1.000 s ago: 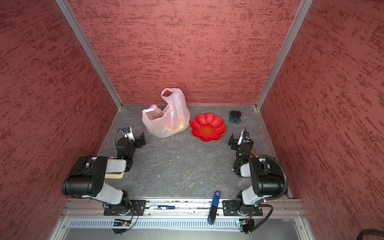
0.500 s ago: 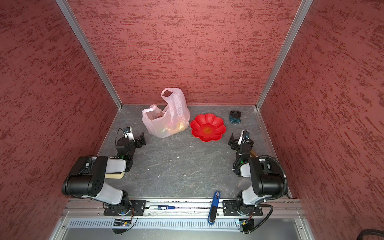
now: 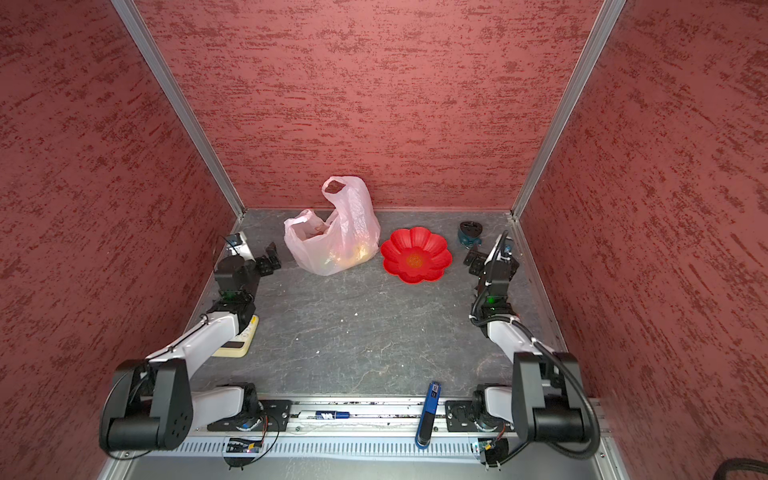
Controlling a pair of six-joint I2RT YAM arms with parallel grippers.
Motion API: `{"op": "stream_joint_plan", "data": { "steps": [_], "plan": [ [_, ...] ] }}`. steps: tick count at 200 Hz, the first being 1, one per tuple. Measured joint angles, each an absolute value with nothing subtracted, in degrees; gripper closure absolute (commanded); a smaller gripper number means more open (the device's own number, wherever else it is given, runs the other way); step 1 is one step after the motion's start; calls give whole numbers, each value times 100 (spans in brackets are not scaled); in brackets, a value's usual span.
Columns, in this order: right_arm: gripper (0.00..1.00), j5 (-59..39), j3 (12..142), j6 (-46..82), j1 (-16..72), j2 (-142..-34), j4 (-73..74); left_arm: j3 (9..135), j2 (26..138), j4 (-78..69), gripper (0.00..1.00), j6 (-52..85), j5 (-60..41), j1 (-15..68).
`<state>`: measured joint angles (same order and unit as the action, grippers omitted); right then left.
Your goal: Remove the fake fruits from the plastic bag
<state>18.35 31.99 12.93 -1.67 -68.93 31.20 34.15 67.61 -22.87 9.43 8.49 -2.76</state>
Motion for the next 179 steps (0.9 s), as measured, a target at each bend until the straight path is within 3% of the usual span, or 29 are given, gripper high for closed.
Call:
{"op": "stream_joint_plan", "data": {
  "steps": [30,59,149,179],
  "plan": [
    [1,1997,3627,2029,-174,-6069,1584,3872,6322,-1310,1,1660,272,-805],
    [1,1588,4480,2432,-176,-6027,137,4390,6289,-333,1,1962,-189,-856],
    [1,438,5559,2827,123,-7131,-1702,5660,6379,1647,1,2108,-613,-327],
    [12,377,5894,2897,436,-7603,-1940,5848,6519,2043,1,2008,-652,-139]
  ]
}}
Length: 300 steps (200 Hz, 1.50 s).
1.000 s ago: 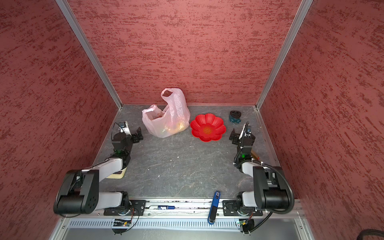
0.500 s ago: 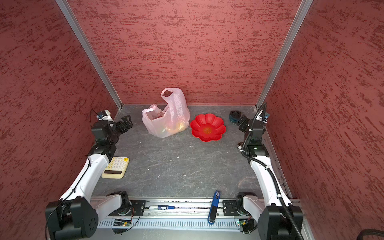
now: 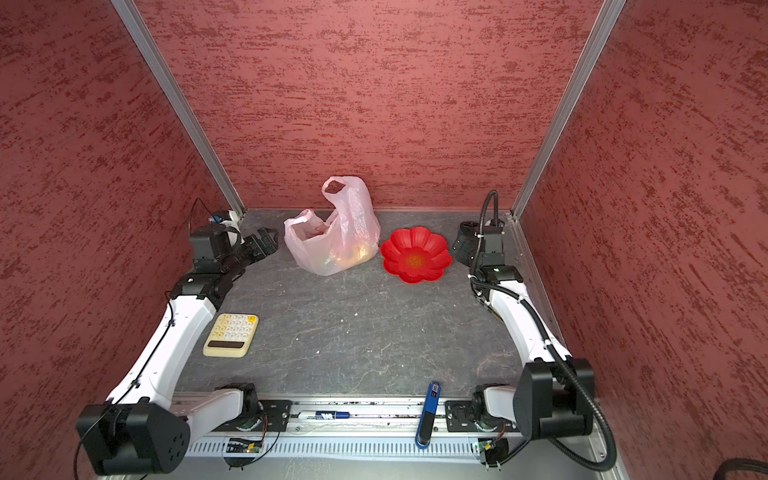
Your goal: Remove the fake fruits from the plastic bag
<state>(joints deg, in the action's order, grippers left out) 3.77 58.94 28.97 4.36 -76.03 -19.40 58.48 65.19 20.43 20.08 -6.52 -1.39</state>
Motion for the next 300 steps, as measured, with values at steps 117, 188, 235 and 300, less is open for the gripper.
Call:
{"op": "stream_joint_plan", "data": {
  "steps": [117,188,235,300],
  "plan": [
    [37,14,6403,3240,742,-9682,-2038,6193,6949,2943,1,1815,-545,377],
    [47,-156,6403,3389,742,-10053,-1916,6193,6705,3208,1,1791,-215,451],
    [53,-263,6401,3457,742,-10274,-1772,6193,6429,3216,1,1796,54,451],
    [70,-464,6401,3579,742,-10422,-1566,6167,6184,3212,1,1820,292,438]
  ]
}}
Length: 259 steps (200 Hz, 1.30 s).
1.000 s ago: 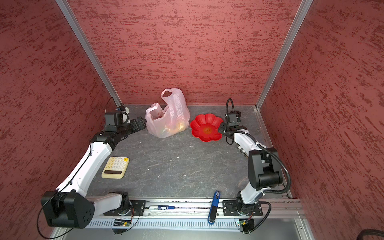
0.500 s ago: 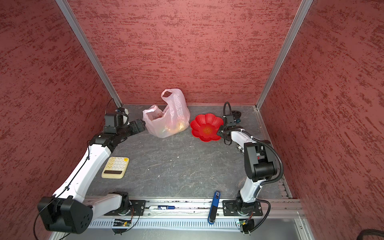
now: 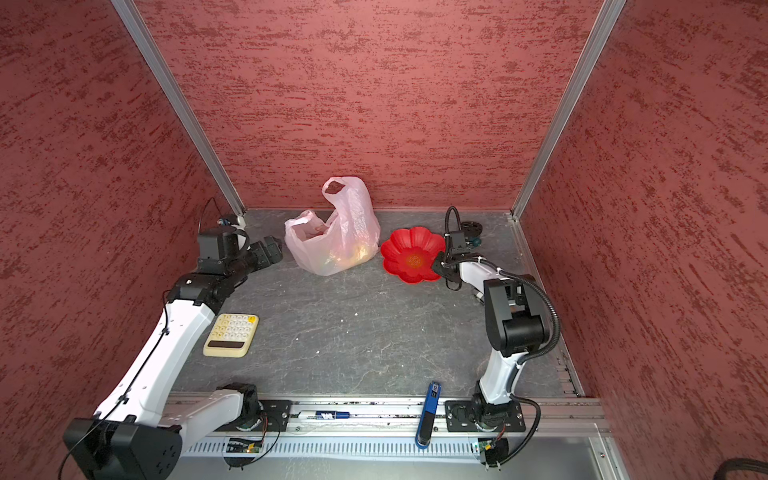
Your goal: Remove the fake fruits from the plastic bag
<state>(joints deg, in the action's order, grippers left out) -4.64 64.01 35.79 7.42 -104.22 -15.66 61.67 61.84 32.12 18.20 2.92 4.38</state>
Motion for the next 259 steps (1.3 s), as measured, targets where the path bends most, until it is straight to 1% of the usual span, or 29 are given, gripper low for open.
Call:
{"op": "stream_joint_plan", "data": {
  "steps": [26,51,74,126,160,186,219,259],
  "plan": [
    [75,-515,6368,3590,742,-10481,-1518,6136,6117,3205,1,1844,338,412],
    [84,-545,6320,3605,742,-10501,-1483,6095,6049,3192,1,1885,353,353],
    [100,-687,6305,3638,742,-10497,-1345,6084,6029,3164,1,1931,351,298],
    [100,-775,6110,3653,744,-10381,-1048,6084,6034,3039,1,2016,246,132],
    [100,-775,5645,3669,744,-9898,-1079,6086,6088,2956,1,2084,110,30],
    [100,-738,5087,3712,744,-9192,-1304,6143,6195,2958,1,2147,-14,-21],
    [100,-607,4222,3944,834,-7957,-1798,6353,6252,3024,1,2224,-139,-36],
    [100,-279,3627,4416,1347,-6657,-2558,6733,6250,3284,1,2231,-268,-38]
  ]
}}
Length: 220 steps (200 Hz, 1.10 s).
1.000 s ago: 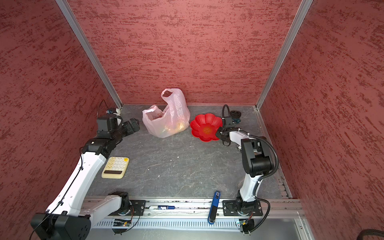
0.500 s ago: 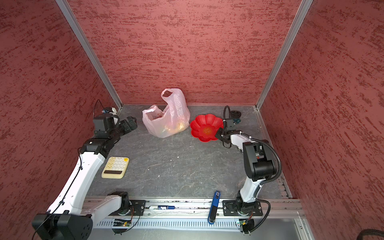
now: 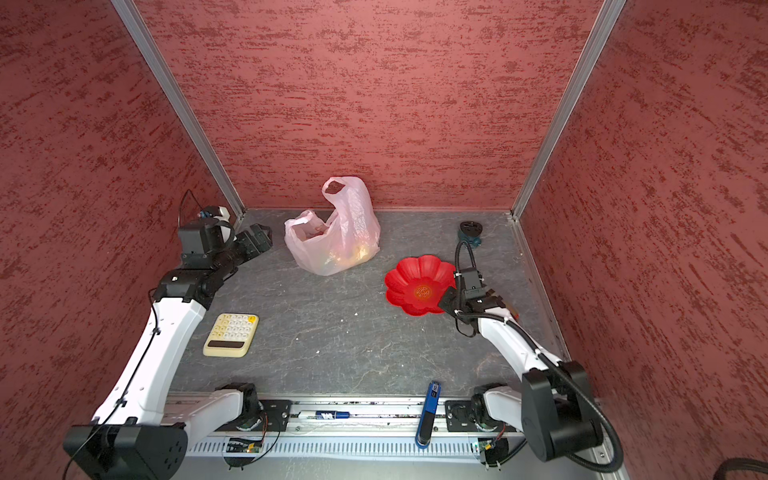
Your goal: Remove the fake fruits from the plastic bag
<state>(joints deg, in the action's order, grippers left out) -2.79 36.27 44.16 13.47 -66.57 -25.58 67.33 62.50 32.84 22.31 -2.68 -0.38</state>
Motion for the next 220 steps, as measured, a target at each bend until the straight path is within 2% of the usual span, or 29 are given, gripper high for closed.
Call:
{"op": "stream_joint_plan", "data": {
  "steps": [52,95,150,220],
  "plan": [
    [100,73,3116,5159,2058,-5472,-3297,6969,6259,3695,1,2274,-504,-38],
    [100,294,2954,5651,2578,-5349,-3494,7393,6331,4104,1,2316,-701,16],
    [100,416,2729,5988,2832,-5391,-3227,8237,6709,4742,1,1986,-484,779],
    [87,480,2598,6090,2882,-5269,-3140,8488,6801,4842,0,1140,-626,1107]
  ]
}}
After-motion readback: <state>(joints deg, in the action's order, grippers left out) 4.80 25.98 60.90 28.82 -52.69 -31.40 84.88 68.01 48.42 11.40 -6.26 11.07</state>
